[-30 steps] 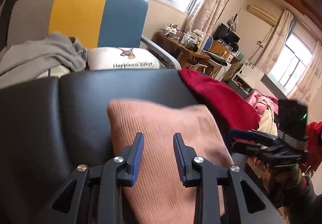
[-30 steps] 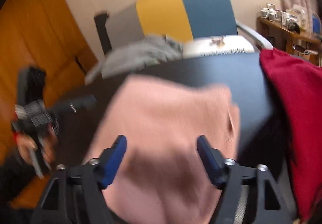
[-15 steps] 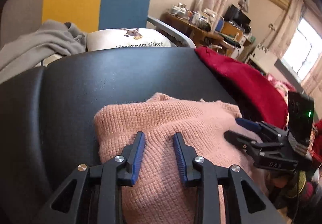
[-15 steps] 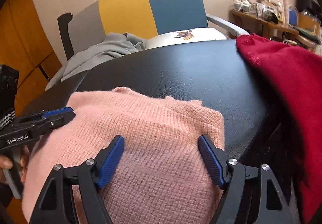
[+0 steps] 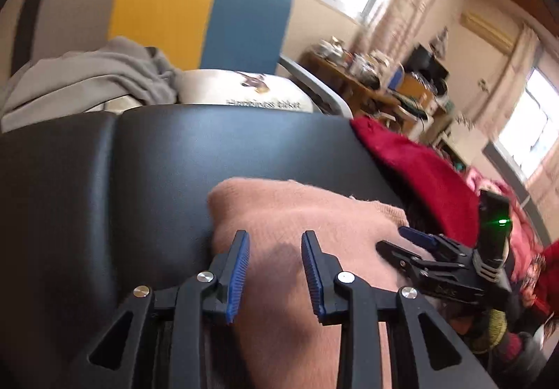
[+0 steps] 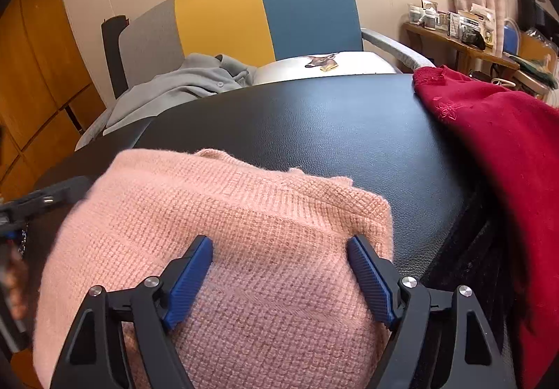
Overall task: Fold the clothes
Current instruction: 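Smooth the folded pink sweater flat with both open grippers, then grasp the folded sweater bundle with the left gripper while the right gripper grasps it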
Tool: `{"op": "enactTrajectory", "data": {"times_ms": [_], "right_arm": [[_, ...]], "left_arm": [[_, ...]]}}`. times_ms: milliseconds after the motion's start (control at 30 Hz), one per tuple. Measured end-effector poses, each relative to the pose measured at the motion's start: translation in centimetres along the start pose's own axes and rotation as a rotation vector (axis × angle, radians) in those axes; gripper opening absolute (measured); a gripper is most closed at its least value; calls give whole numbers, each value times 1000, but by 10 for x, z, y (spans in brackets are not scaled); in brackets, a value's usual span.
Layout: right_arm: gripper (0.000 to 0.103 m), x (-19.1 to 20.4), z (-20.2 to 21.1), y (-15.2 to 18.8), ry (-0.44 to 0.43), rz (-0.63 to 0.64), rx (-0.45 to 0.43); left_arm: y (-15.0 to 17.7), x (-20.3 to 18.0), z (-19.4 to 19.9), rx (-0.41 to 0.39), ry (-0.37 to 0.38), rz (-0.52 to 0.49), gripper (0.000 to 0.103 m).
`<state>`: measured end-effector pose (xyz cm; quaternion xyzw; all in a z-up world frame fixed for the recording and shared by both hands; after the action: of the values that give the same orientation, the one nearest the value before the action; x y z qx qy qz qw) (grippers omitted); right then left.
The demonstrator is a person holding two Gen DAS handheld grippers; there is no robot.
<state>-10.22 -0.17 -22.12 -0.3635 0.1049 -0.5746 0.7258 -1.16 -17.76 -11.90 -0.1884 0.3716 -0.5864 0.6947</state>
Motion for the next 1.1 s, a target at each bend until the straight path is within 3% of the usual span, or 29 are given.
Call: {"op": "enactTrajectory", "data": {"times_ms": [100,167,233,367,433,600,667,767,867,1000,1100], "right_arm": [[86,1,3,-1,-33,-10,5],[102,6,14,-4,-127,-32,3],[103,8,33,-9,-213,-57,-16],[103,-4,69,-8,-345,-112,2],[103,-17,73,-4,-348,-129,29],[103,-38,52,-1,-395,-190,119],[103,-43,33,6,-376,-215,178],[103,-39,16,19,-459,-252,257],[103,-33,12,17,-506,-242,266],[103,-28,12,19,-559,-212,286],[103,-25,17,24,-570,-180,320]], "left_arm": [[22,13,7,47,62,91,37],[35,18,9,79,132,163,45],[40,22,11,91,188,216,52],[32,26,10,68,212,194,57],[27,25,6,71,228,172,59],[24,20,-14,109,277,134,60],[28,16,-20,122,313,123,63],[28,16,-27,112,371,147,66],[23,14,-34,100,409,182,67],[28,8,-28,116,395,58,67],[31,6,-32,137,436,73,67]]}}
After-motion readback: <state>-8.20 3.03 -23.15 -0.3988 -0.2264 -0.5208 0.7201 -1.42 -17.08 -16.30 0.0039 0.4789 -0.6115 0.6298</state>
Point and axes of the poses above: each gripper's, at about its wrist camera, not at the fingertips, and z roughly against the way its jaws point, x to its left, y to its underside, the point moved 9 cm from there along -z, roughly the way its jaws point, and after that the axes turned 8 degrees about -z, right-handed, at the moved point
